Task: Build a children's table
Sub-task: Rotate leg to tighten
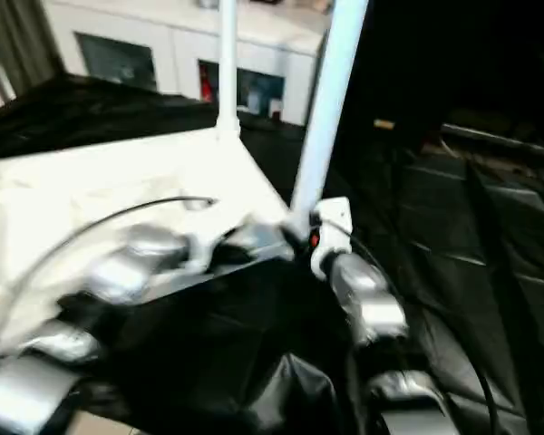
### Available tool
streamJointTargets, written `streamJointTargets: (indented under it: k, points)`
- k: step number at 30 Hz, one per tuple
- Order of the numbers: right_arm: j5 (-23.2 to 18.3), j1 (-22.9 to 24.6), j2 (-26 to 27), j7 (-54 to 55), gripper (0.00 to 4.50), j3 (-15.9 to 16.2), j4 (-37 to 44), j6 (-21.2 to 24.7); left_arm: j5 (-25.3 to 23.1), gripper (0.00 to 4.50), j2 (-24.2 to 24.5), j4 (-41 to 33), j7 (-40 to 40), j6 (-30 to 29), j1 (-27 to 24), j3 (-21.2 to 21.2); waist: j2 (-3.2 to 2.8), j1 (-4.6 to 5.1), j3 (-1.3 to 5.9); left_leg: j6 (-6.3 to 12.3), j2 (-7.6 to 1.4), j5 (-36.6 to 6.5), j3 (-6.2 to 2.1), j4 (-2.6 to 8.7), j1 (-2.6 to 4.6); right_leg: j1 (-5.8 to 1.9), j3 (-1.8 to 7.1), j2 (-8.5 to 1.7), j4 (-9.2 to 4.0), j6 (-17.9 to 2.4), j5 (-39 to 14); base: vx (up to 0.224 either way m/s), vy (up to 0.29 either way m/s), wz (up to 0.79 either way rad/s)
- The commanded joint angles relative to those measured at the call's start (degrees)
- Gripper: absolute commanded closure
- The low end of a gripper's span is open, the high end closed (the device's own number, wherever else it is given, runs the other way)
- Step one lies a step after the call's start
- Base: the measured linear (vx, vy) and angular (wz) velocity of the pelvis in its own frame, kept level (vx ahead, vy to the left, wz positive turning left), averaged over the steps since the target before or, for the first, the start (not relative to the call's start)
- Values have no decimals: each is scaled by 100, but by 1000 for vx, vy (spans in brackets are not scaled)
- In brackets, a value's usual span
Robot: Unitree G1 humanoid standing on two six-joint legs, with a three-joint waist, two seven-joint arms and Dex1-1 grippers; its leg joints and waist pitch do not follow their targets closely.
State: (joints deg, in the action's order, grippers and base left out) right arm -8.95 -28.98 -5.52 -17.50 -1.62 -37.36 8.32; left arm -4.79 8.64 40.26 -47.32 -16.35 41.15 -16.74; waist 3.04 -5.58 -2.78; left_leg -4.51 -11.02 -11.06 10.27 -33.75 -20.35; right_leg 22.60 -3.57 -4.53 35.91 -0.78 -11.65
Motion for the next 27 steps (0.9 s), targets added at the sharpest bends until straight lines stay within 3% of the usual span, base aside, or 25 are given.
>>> streamJointTargets:
  k: [1,6,7,8,10,12,13,14,20,21,23,25,27]
  points:
    - [220,185,117,152,178,207,-314,107,-61,450,-15,346,1030,5,106,272,21,10,329,42,-198,-814,-51,406,34,-253,288,-401,-478,-998,-1013,0,0,0]
    - [282,7,384,91,178,284,-435,-144,-205,450,-195,684,1232,224,290,236,18,-4,320,104,-200,-909,-56,417,29,-260,283,-413,-506,-934,-1161,0,0,0]
    - [241,5,397,-11,124,275,-419,-212,-191,450,-204,707,1153,353,289,227,15,-7,308,102,-203,-1001,-57,424,41,-245,284,-415,-525,-919,-1298,0,0,0]
    - [244,-3,397,-46,110,293,-425,-282,-189,450,-210,751,1097,506,298,211,18,-11,309,107,-204,-1034,-61,426,41,-246,282,-420,-535,-909,-1360,0,0,0]
    - [137,-7,323,-384,104,321,-305,-345,-105,450,-130,639,745,714,202,185,12,-3,300,98,-207,-1142,-69,440,27,-247,280,-418,-547,-855,-1513,0,0,0]
    - [85,-7,269,-542,104,326,-233,-346,-52,450,-73,550,552,757,138,178,38,55,304,95,-212,-1193,-105,469,-31,-290,260,-423,-546,-764,-1708,0,0,0]
    - [6,-2,129,-861,71,347,-113,-268,-32,450,56,440,307,848,40,156,33,70,306,119,-211,-1146,-117,470,-51,-303,253,-433,-551,-750,-1729,0,0,0]
    - [1,-1,101,-914,71,353,-99,-263,-26,450,77,426,255,867,24,154,36,86,312,131,-214,-1090,-122,467,-64,-312,254,-432,-540,-760,-1666,0,0,0]
    - [-98,163,-634,-2293,68,590,332,-207,322,450,614,-280,-1258,1223,-493,32,53,87,333,429,-212,-546,-64,391,-36,-292,276,-414,-449,-1116,-687,0,0,0]
    - [-113,255,-866,-2778,68,654,497,-220,548,450,845,-664,-1819,1086,-700,-48,55,74,335,478,-216,-473,-56,387,-27,-291,275,-409,-428,-1191,-549,0,0,0]
    - [-138,305,-989,-3040,68,680,600,-197,650,450,992,-867,-2100,1044,-809,-116,39,39,334,521,-242,-435,-54,386,-20,-287,277,-413,-390,-1281,-404,0,0,0]
    - [-166,358,-1136,-3292,68,732,721,-176,695,450,1107,-1024,-2277,982,-889,-154,23,9,330,571,-244,-443,-23,377,44,-241,286,-385,-374,-1405,-178,0,0,0]
    - [-238,422,-1263,-3543,68,789,882,-107,767,450,1260,-1242,-2515,887,-997,-177,29,3,320,550,-248,-507,-30,394,19,-264,277,-386,-374,-1415,-253,0,0,0]
